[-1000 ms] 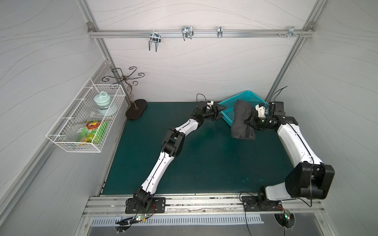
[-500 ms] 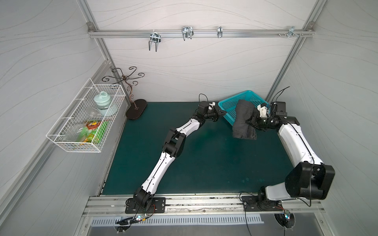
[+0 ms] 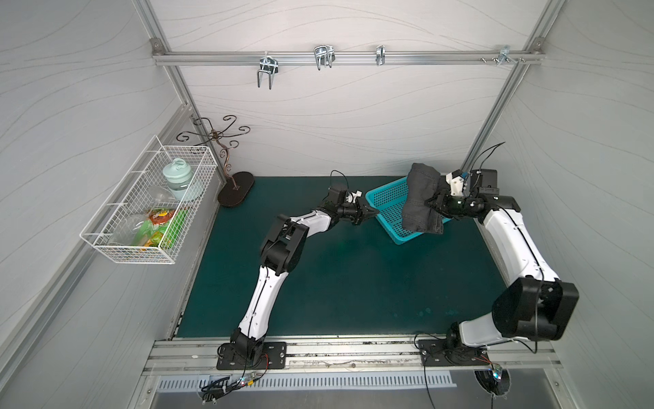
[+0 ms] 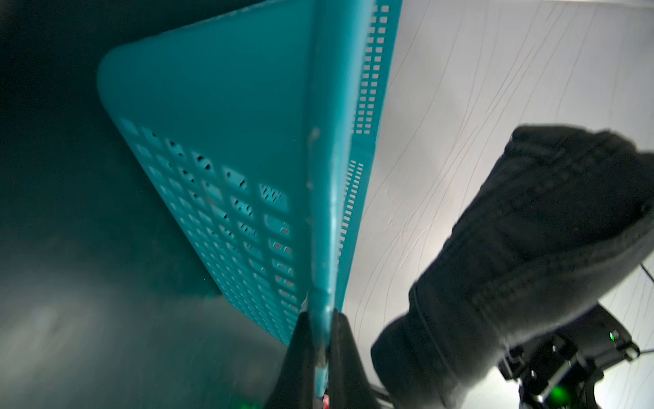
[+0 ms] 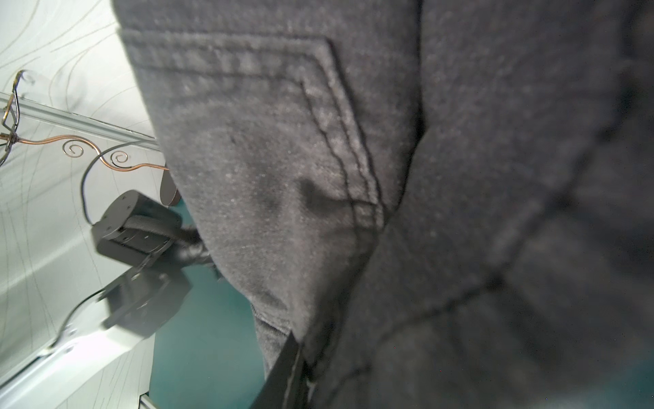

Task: Roll up the long pants
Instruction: Move the bin to the center of the board, then place the long pant in the bin.

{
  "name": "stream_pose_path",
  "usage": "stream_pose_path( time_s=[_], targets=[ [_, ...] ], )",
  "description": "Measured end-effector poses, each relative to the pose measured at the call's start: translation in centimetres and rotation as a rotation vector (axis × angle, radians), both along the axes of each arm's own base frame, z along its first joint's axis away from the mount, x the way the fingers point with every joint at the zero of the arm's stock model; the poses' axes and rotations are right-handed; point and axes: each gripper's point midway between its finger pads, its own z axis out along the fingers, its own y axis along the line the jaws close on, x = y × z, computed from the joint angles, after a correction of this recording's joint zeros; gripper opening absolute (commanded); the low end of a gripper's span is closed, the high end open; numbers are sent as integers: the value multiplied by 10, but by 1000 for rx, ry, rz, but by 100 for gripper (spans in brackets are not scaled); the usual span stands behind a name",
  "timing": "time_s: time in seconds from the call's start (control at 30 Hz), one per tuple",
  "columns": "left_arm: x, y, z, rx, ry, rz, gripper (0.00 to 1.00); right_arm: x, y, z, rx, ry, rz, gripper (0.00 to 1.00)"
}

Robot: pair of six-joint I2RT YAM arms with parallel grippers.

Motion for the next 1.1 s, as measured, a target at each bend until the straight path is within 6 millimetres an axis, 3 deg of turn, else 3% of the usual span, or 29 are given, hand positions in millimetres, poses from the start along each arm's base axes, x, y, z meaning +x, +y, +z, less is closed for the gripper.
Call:
stream_pose_path(
  time_s=[0.1, 0.2, 0.33, 0.43, 0.7, 0.97, 1.1],
  targets=[
    [-27, 22, -1, 41, 9, -73, 0, 4, 11, -10, -22, 23, 43, 0],
    [-48, 35, -2, 75, 8, -141, 0, 5, 38, -23, -51, 42, 122, 0],
    [-69, 47, -4, 108, 9, -216, 0, -9, 77, -44, -61, 108, 231, 0],
    [-76, 61, -4, 137, 16, -236, 0, -22, 95, -57, -69, 166, 283, 0],
    [-75, 91, -4, 172, 25, -228, 0, -43, 99, -71, -102, 246, 321, 0],
    [-73, 94, -3, 201, 29, -222, 0, -64, 105, -97, -123, 322, 351, 0],
    [-72, 94, -3, 202, 30, -222, 0, -63, 114, -109, -118, 340, 367, 0]
  ],
)
